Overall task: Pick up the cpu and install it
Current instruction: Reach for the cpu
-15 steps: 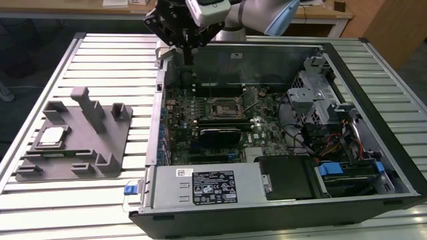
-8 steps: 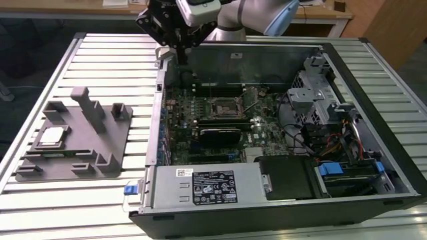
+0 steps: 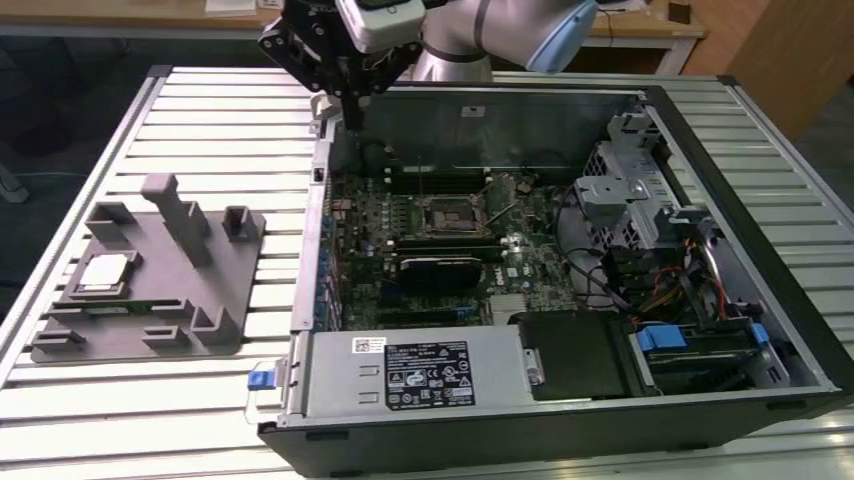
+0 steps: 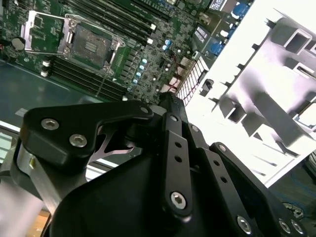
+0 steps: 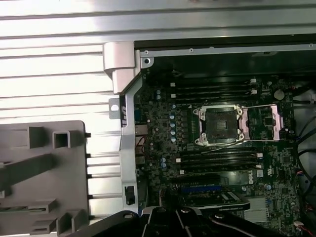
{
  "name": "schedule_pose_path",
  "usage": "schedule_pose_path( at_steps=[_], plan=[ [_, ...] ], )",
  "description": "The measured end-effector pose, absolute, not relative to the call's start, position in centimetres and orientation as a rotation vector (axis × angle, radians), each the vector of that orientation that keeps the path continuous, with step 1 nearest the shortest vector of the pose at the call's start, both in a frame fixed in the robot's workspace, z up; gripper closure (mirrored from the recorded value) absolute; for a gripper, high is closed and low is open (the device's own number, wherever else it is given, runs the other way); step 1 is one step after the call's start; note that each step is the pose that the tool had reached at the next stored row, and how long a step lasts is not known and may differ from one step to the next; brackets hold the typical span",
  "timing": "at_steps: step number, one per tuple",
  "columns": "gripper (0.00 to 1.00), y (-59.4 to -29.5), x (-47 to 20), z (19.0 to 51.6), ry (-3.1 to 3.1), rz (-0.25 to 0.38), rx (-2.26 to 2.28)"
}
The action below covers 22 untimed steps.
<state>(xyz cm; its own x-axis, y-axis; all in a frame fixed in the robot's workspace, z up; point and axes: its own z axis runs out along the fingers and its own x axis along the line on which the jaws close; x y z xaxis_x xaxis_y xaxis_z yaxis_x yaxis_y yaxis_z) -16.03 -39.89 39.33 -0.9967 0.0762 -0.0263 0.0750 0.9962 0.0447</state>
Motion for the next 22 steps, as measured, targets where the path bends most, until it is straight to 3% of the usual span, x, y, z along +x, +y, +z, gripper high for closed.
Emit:
schedule_pose_path(
  at_steps=[22],
  plan=[
    [0.89, -39.9, -17.8, 39.3, 3.11, 0.073, 0.118]
  ],
)
